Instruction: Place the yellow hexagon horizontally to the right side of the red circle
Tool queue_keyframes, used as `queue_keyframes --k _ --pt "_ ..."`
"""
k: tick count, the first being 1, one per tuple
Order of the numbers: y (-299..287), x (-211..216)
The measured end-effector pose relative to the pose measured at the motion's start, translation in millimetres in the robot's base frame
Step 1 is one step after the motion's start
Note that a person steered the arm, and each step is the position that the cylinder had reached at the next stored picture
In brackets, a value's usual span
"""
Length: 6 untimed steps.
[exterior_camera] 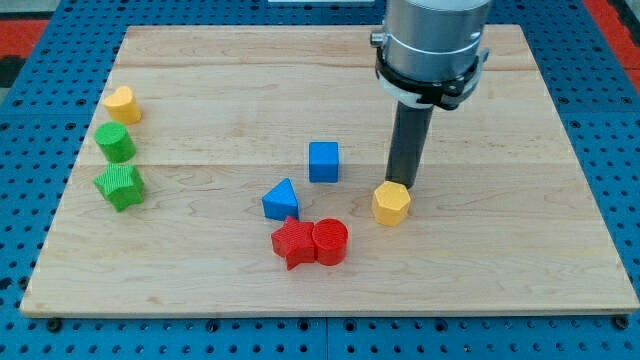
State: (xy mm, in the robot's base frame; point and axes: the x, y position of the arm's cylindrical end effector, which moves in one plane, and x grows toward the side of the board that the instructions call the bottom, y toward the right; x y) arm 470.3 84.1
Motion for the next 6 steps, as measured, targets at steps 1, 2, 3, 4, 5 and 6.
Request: queue_keyframes --k 1,2,3,4,5,6 --pt "-37.5 -8.4" --pt "-9.1 28.1" --pt "9.0 40.2" --pt "13.7 43.0" --pt "13.9 56.8" --pt "6.7 61.2"
